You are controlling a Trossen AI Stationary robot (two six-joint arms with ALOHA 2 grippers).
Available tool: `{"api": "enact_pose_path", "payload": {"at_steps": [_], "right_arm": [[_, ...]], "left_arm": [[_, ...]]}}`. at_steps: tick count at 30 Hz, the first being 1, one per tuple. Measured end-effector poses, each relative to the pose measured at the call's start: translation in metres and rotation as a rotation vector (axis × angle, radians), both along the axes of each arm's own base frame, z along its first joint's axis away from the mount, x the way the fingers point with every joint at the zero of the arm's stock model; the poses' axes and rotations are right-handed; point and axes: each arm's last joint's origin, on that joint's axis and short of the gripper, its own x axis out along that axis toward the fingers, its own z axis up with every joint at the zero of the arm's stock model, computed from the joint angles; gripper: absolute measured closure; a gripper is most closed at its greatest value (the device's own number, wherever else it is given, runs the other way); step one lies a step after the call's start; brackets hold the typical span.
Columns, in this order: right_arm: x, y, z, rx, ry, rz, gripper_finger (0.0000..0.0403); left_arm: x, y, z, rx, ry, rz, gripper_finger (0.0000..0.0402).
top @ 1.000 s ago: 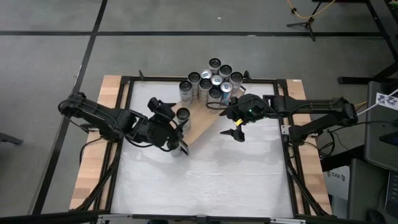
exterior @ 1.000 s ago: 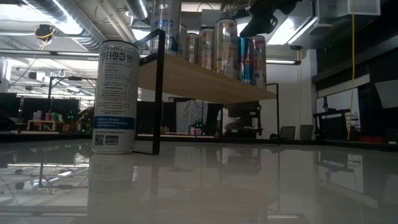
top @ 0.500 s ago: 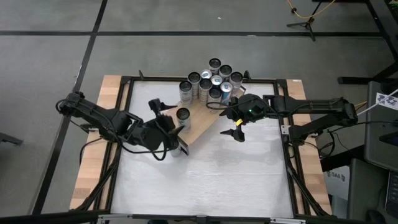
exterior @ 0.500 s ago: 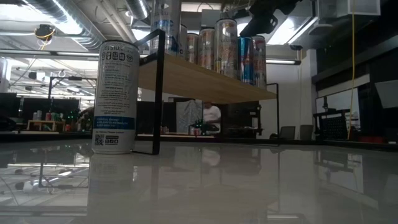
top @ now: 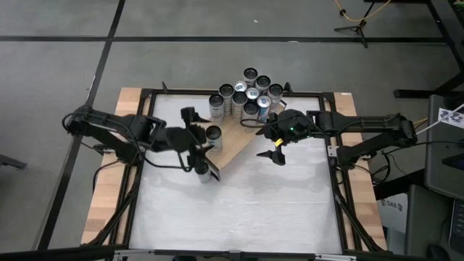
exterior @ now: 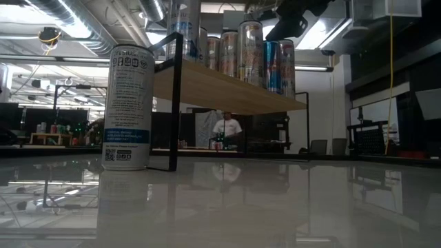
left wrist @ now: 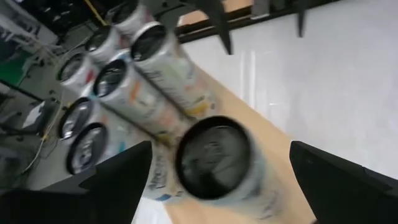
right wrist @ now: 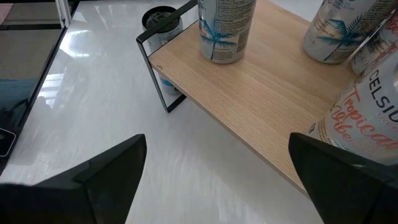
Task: Place canned beverage on shelf
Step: Put the white-blue soda can on the shelf aligned with the other white-blue soda can
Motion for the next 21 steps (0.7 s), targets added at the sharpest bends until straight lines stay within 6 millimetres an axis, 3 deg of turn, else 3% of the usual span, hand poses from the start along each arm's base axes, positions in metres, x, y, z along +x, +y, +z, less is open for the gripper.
{"api": "enact_pose_path", "payload": {"at_steps": [21], "right_arm": [[0.0, 0.0, 0.0, 0.0, 0.0, 0.0, 0.0015]], "left_arm": [[0.002, 0.038, -0.008, -0.194, 0.082, 0.032, 0.0029]]}}
